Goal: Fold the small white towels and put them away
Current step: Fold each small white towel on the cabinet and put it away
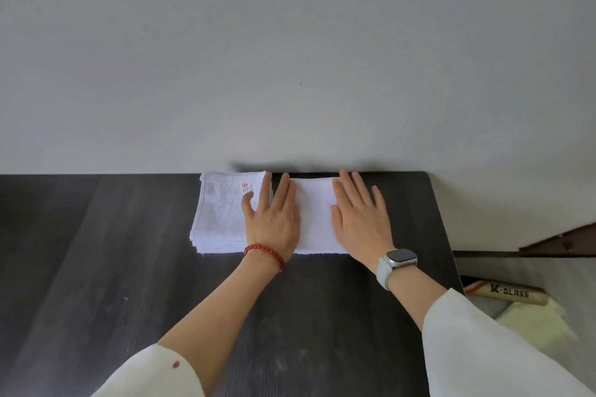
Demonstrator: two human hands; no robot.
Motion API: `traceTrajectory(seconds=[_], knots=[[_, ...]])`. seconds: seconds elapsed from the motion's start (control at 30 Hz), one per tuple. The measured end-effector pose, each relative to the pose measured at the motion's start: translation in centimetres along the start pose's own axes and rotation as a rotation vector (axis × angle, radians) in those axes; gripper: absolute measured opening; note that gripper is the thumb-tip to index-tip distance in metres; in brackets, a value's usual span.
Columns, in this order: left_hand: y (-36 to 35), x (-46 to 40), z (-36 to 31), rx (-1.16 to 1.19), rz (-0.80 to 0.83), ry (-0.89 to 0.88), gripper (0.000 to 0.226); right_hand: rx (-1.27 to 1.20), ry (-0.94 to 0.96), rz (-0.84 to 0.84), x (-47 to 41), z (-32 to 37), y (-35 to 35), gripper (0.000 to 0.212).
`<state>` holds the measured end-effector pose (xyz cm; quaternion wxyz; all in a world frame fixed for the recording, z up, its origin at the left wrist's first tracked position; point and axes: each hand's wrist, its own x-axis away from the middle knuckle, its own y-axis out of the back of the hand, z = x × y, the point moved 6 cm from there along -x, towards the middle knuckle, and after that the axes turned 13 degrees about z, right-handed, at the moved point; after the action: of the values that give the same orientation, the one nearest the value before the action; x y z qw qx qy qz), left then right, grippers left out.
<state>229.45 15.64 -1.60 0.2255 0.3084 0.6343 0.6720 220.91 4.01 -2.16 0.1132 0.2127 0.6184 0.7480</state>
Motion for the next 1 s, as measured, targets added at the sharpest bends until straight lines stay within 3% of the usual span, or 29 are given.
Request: traceTrajectory(seconds=[0.07,0.13,0.23,0.33,0.5,0.63,0.8,1.0], knots=[[-0.9,-0.3,0.1,0.008,0.2,0.021,0.05,-0.029,-0.005,0.172,0.0,0.0,-0.8,0.062],[0.0,-0.1,0.0,0.025,0.24,0.041,0.052,-0.059,-0.004,0.209,0.2,0.0,-0.1,0.053],[3.6,1.3,-0.2,0.068,0.173,0.013,0.049,-0.151,0.001,0.118,1.6,0.4,3.6,0.049],[7.8,3.7,-0.1,0.24,0.062,-0.022,0.042,-0.4,-0.014,-0.012,4.7,0.5,8.1,0.039],[13.8,11.5,-2.1,0.57,-0.001,-0.073,0.038,-0.632,-0.061,-0.032,13.1,-0.6,12.4,0.029],[16.1,21.0,-5.2,0.68,-0.063,-0.16,0.034,-0.732,-0.097,-0.063,23.3,-1.3,13.2,0.028],[15.5,32.1,-12.4,0.699,-0.052,-0.278,0.032,-0.803,-0.148,-0.17,40.0,-4.5,12.8,0.029],[14.8,41.4,-29.4,0.692,0.087,-0.554,0.032,-0.87,-0.451,-0.352,60.7,-15.2,11.1,0.024]])
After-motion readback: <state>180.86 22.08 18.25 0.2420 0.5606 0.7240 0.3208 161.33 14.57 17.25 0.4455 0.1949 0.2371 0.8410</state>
